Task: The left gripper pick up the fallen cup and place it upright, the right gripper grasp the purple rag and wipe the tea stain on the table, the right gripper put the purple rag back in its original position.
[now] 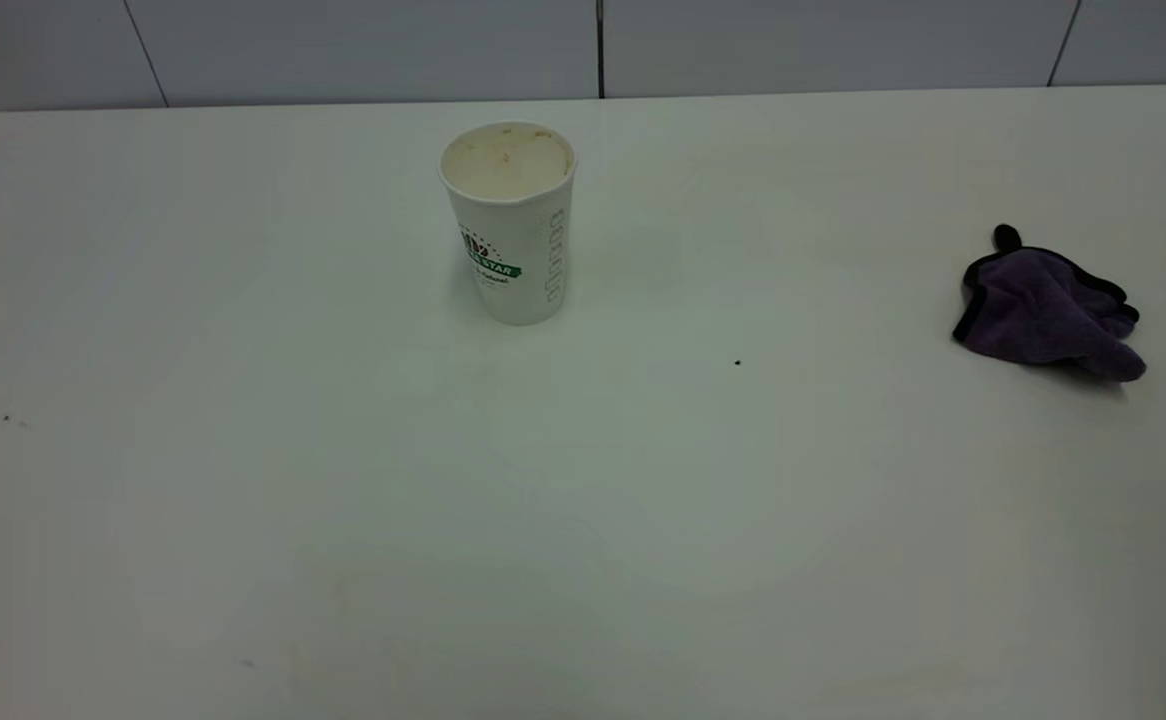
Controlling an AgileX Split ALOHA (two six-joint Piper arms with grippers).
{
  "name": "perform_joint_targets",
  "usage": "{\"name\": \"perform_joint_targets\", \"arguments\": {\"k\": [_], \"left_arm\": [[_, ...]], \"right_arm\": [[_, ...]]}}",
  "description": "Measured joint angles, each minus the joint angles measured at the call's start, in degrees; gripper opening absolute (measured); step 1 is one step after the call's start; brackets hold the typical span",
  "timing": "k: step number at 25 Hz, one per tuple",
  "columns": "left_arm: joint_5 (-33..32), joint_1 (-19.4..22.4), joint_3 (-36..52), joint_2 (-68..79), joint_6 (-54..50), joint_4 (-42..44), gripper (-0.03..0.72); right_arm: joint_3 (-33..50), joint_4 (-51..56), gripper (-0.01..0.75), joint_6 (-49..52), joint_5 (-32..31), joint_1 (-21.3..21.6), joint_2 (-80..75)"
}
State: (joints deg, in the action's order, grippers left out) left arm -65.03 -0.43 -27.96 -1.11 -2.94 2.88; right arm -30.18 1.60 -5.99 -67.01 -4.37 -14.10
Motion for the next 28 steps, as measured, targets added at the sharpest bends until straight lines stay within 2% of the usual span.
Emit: {"name": "perform_joint_targets", "arguments": {"k": [6, 20, 28], "left_arm": [[0.0, 0.0, 0.0, 0.0, 0.0, 0.0, 0.352], [0.0, 0.0, 0.0, 0.0, 0.13, 0.0, 0.352], [0.0, 0.0, 0.0, 0.0, 0.13, 0.0, 0.352]], "right_arm": [[2.72, 0.66, 0.586, -1.02, 2.63, 0.0, 4.08], [2.72, 0.73, 0.569, -1.04, 2.68, 0.21, 5.87], [2.72, 0.73, 0.536, -0.85, 2.68, 5.2, 11.57]]}}
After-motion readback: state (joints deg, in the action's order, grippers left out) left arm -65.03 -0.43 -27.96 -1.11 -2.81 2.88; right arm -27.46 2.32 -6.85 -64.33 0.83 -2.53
